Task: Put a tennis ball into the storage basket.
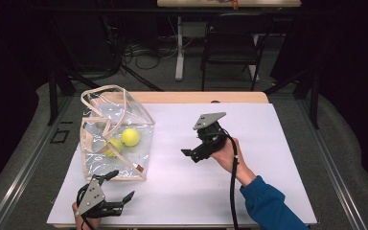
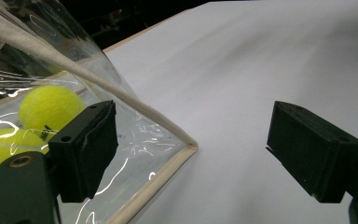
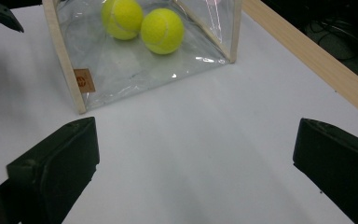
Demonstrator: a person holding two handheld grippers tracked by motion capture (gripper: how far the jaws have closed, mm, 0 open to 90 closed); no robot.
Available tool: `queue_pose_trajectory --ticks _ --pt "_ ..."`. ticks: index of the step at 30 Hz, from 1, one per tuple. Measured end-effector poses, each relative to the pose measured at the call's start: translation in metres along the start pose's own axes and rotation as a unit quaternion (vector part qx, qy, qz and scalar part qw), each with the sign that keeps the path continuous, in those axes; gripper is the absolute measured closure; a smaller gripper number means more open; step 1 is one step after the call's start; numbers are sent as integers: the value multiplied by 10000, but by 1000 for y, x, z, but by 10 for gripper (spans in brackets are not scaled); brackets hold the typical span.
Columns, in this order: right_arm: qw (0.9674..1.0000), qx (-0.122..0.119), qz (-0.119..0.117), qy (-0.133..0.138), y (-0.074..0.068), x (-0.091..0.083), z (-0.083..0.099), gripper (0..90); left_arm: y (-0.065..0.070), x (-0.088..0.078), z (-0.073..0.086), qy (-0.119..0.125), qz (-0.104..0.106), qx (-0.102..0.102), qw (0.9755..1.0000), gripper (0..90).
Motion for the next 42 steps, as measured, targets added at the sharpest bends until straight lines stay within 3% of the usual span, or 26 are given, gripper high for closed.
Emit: queue_pose_trajectory --ticks 18,42 --pt "9997 43 244 6 -11 -24 39 0 0 0 0 -9 -6 -7 10000 159" --pt "9985 178 362 -374 -35 -46 107 0 0 1 1 -24 -18 -11 10000 159"
Point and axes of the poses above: each handheld gripper's, and its own axes: x roughly forward along the jaws, z roughly out of its underside, y roughly to its right, the point moved 2 cm from there along x, roughly forward along the jaws, and after that the axes turned 13 degrees about -x, right-handed, at the moved point
